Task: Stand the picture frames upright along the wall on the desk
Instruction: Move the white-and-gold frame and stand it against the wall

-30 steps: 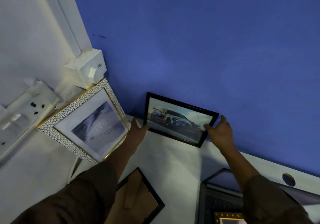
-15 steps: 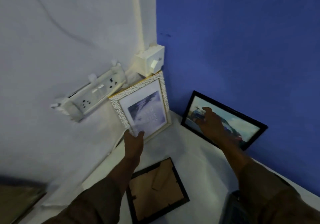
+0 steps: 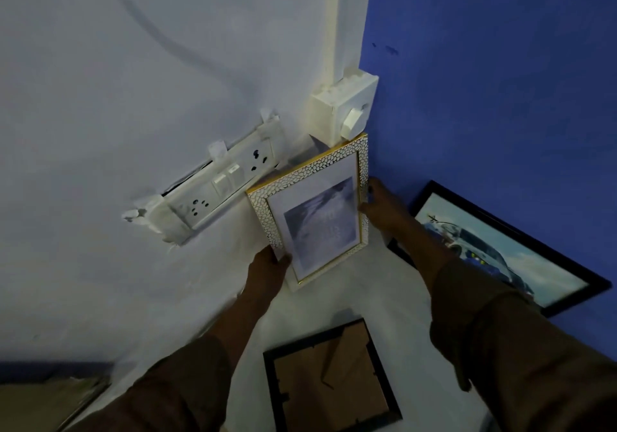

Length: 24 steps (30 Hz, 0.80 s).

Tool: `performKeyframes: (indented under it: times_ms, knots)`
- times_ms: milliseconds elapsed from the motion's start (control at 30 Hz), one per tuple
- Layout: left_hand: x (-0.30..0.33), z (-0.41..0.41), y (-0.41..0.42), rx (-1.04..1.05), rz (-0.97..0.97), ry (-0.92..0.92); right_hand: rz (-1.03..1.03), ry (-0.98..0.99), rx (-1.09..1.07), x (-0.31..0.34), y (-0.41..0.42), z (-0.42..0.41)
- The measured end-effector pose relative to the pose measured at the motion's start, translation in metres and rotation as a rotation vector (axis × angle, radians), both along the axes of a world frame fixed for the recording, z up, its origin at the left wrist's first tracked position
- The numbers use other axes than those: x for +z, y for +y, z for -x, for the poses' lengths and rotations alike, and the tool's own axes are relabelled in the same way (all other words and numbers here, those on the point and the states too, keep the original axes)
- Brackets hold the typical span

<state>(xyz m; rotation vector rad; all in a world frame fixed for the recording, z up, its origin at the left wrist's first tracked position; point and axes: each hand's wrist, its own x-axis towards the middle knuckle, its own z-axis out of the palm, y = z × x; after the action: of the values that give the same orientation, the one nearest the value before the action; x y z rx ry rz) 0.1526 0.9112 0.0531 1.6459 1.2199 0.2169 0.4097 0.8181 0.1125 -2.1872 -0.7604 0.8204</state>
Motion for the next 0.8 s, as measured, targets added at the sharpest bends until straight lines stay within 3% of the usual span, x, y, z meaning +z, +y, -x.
performKeyframes:
  times_ms: [167,567,667,800]
  knots:
    - [-0.003,0.002,-0.005,-0.007,-0.083,-0.018,-0.086,0.064,-0.02,-0.006,-0.002,-0.002]
    - [0.069,-0.003,-0.067,0.015,-0.302,-0.436,-0.359,0.247,-0.264,0.019,-0.137,0.028]
    - [0.084,0.008,-0.089,-0.029,-0.345,-0.443,-0.429,0.059,-0.386,0.049,-0.181,0.033]
    - [0.114,0.025,-0.126,-0.091,-0.43,-0.372,-0.404,-0.495,-0.283,0.119,-0.243,0.048]
